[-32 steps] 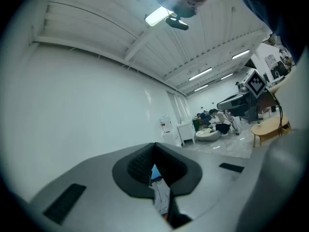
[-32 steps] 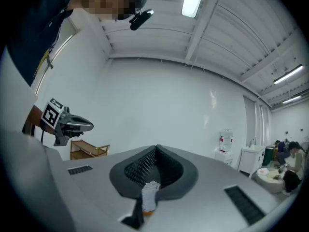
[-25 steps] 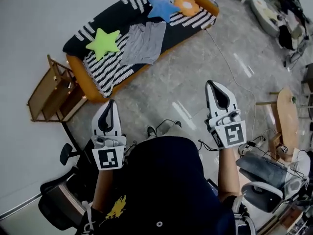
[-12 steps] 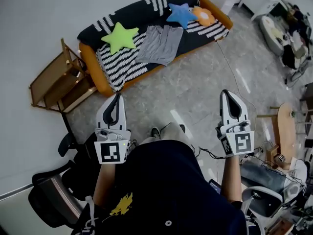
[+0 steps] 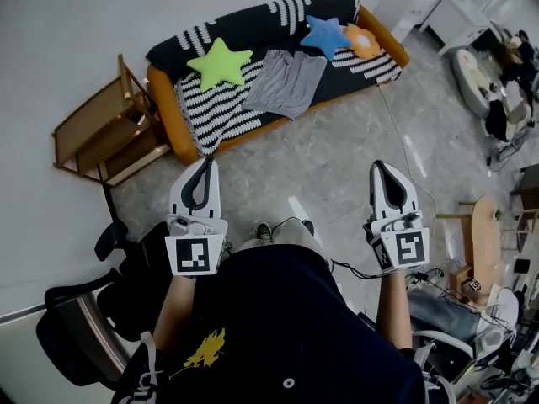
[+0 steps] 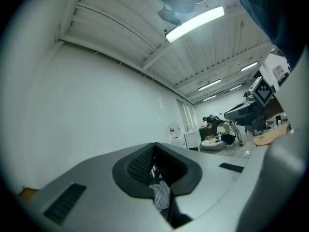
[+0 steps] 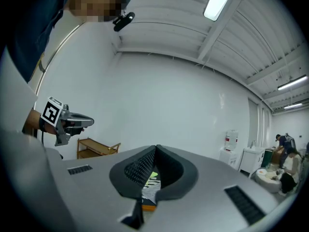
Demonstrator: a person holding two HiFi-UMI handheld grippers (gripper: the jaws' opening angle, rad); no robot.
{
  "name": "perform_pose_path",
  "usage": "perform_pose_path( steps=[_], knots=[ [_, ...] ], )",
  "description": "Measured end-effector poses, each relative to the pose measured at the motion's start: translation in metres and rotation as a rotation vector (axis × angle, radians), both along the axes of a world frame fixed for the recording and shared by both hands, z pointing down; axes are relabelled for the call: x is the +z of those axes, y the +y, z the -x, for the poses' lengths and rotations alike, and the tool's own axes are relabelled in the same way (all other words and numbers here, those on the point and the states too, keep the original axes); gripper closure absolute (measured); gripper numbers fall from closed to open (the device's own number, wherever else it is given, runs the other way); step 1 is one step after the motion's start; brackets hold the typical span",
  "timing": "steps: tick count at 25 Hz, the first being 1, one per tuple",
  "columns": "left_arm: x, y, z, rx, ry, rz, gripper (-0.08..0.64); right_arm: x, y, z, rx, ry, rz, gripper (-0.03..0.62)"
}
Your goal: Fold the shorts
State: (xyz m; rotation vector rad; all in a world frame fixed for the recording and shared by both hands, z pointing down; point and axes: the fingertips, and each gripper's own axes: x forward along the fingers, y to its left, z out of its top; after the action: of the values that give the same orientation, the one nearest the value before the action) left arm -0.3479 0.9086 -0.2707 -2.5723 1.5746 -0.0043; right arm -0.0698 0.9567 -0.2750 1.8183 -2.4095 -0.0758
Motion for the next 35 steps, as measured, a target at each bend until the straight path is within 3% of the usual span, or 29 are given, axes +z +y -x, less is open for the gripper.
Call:
perform_pose_path(
  steps=[8,11,16,19,22,27,30,35],
  knots=[
    [-0.003,-0.005,-0.011,0.011,-0.045,-0.018,0.545,-0.008,-0.017,0.029,-0.058,0.052,-0.065,0.577],
    [-0.007,-0.01,-0.013,0.019,-0.028,-0.026,0.541,-0.017,-0.021,0.032,-0.051,0.032,-0.116,0.577],
    [-0.012,-0.018,-0.015,0.031,-0.057,-0.044,0.444,-0.025,-0.019,0.011,0.007,-0.009,-0.137,0.546],
    [-0.01,-0.019,-0.014,0.03,-0.068,-0.044,0.384,-0.024,-0.017,0.0,0.029,-0.022,-0.13,0.465],
    [0.001,-0.017,-0.01,0.032,-0.08,-0.017,0.292,-0.004,-0.012,-0.009,0.031,-0.023,-0.064,0.31],
    [0.011,-0.016,-0.007,0.03,-0.078,-0.029,0.191,0.015,-0.011,-0.01,0.017,-0.121,-0.018,0.041],
    [0.018,-0.014,-0.009,0.022,-0.107,-0.003,0.172,0.018,-0.013,-0.002,-0.012,-0.085,-0.017,-0.006],
    [0.004,-0.015,-0.016,0.054,-0.131,-0.007,0.17,0.005,-0.016,0.018,-0.088,-0.061,-0.035,-0.006]
  ],
)
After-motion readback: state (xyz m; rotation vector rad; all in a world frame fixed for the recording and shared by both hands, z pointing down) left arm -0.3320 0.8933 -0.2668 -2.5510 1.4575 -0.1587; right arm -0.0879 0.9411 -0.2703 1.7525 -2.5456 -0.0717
